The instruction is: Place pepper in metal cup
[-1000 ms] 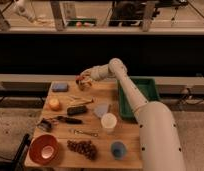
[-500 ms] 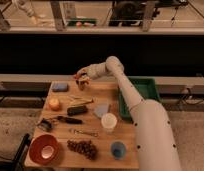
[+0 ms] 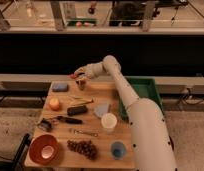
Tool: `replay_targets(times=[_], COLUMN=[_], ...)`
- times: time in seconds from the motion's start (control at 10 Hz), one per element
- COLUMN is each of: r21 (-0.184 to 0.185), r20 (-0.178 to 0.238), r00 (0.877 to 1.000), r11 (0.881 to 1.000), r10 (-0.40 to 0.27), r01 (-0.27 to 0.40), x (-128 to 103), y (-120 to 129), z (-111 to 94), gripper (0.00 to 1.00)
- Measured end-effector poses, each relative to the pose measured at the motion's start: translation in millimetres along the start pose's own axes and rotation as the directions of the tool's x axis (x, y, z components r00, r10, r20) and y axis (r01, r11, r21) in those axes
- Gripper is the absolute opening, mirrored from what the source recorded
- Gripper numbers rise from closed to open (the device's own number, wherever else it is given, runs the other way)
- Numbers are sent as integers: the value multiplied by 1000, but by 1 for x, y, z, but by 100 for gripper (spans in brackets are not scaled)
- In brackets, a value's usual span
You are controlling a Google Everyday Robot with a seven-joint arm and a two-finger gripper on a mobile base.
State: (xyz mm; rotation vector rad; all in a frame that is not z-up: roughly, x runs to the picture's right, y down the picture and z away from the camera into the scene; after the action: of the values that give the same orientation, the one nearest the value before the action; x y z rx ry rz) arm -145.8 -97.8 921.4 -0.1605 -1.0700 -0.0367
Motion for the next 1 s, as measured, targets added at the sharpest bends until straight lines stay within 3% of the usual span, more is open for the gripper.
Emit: replay_targets(times=[0.7,1.0], r21=[-31,-26], r20=[9,9], r00=[998,999], r11=[997,998], r10=[-64,-53], r01=[64,54], x=[-20,-12], y=[-6,-9], z=[18,20], gripper=[2,2])
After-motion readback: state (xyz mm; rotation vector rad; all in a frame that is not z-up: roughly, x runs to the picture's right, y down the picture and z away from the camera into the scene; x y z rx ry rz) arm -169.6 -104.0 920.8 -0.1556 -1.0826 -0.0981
